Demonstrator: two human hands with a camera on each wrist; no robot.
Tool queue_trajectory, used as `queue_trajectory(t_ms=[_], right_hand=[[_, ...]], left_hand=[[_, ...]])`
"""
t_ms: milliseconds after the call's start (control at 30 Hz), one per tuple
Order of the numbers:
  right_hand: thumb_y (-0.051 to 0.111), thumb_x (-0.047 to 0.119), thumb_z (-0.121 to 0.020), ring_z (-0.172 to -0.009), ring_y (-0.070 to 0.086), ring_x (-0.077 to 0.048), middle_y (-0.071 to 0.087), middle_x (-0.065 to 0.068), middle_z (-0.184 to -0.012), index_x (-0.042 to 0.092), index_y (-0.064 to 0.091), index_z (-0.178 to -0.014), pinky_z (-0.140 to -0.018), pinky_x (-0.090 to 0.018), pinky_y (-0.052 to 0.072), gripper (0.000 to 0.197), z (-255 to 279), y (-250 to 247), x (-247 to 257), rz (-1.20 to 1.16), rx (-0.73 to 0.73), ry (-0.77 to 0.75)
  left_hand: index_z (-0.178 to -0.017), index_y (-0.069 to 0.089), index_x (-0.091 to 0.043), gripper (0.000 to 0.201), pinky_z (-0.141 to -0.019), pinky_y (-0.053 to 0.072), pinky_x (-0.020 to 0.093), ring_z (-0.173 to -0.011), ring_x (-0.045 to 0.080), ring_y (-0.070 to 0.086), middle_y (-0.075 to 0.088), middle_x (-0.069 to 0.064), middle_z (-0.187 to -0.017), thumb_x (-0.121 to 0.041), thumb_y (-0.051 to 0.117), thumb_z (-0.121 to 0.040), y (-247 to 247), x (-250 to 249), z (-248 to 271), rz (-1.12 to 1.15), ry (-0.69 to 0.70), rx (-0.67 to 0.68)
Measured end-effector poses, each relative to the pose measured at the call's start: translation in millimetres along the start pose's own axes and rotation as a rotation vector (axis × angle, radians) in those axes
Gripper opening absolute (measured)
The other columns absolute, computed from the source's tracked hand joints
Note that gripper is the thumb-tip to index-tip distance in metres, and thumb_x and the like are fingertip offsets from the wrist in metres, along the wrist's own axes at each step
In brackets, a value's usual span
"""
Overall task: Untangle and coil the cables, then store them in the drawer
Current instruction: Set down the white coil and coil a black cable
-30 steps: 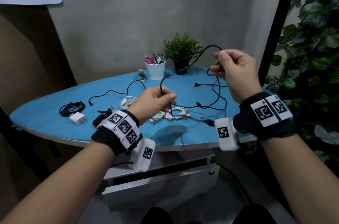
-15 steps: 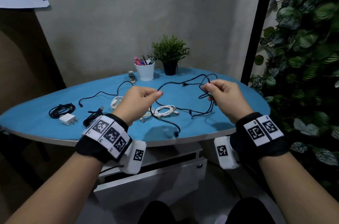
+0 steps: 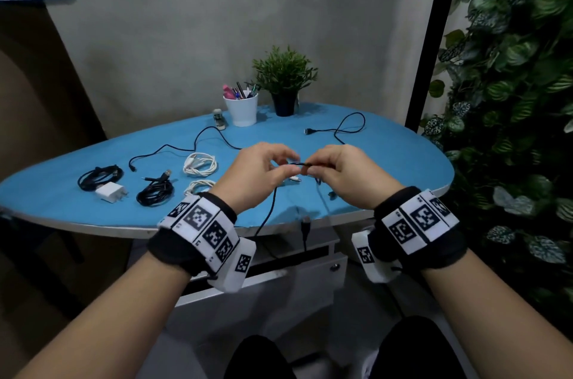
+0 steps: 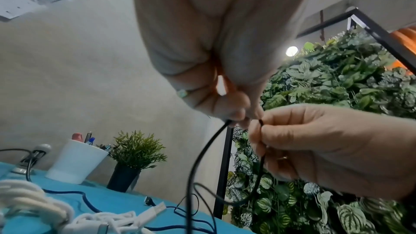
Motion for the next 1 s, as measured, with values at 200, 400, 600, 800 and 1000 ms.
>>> queue_trajectory(t_ms=[200, 400, 600, 800, 1000], right_hand=[[0.053, 0.019, -0.093, -0.061, 0.047, -0.002, 0.055, 0.012, -0.069, 0.019, 0.065, -0.085, -0.058, -0.021, 0.036, 0.014, -16.7, -2.7, -26.0, 0.087, 0.010, 0.133], [0.054, 0.018, -0.093, -0.090, 0.061, -0.020, 0.067, -0.002, -0.089, 0.017, 0.066, -0.085, -0.079, -0.031, 0.048, 0.015, -34.6, -8.4, -65.6, 0.145, 0.020, 0.282], [0.059, 0.025, -0.092, -0.090, 0.058, -0.016, 0.067, 0.001, -0.098, 0.017, 0.073, -0.100, -0.073, -0.027, 0.045, 0.018, -42.3, -14.9, -81.7, 0.115, -0.059, 0.311], [0.059, 0.026, -0.091, -0.096, 0.057, -0.012, 0.068, 0.003, -0.103, 0.020, 0.073, -0.104, -0.079, -0.021, 0.040, 0.020, -48.2, -38.5, -85.2, 0.138, -0.298, 0.274], [0.057, 0.009, -0.090, -0.063, 0.061, -0.018, 0.065, -0.009, -0.082, 0.012, 0.066, -0.078, -0.067, -0.030, 0.054, 0.015, -53.0, -46.5, -99.0, -0.234, -0.441, 0.363]], left_hand=[[-0.077, 0.064, -0.015, 0.013, -0.060, 0.052, 0.019, -0.052, 0.005, 0.059, 0.061, 0.002, -0.062, -0.015, 0.060, -0.090, -15.9, 0.0, 1.1, 0.293, 0.013, -0.104], [-0.079, 0.061, -0.016, 0.018, -0.066, 0.054, 0.020, -0.062, 0.006, 0.061, 0.065, 0.006, -0.079, -0.007, 0.054, -0.093, -41.5, -5.9, 6.8, 0.487, 0.113, -0.247], [-0.082, 0.059, -0.015, 0.017, -0.067, 0.053, 0.022, -0.065, 0.010, 0.061, 0.068, -0.002, -0.080, -0.005, 0.051, -0.094, -61.6, -9.4, 12.9, 0.660, 0.216, -0.364], [-0.078, 0.062, -0.016, 0.014, -0.063, 0.053, 0.021, -0.063, 0.011, 0.061, 0.069, -0.003, -0.074, -0.010, 0.055, -0.088, -41.2, -1.9, 14.7, 0.650, 0.172, -0.186], [-0.080, 0.063, -0.004, 0.014, -0.061, 0.053, 0.020, -0.059, 0.010, 0.061, 0.067, 0.011, -0.076, -0.004, 0.055, -0.091, -23.1, 7.3, 15.7, 0.502, 0.067, -0.097]])
Point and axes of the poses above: each hand's wrist, its own z-axis away from the middle knuckle, its own y-axis out of the palm, x = y × z, the point moved 6 cm from there along -z, towards the middle knuckle
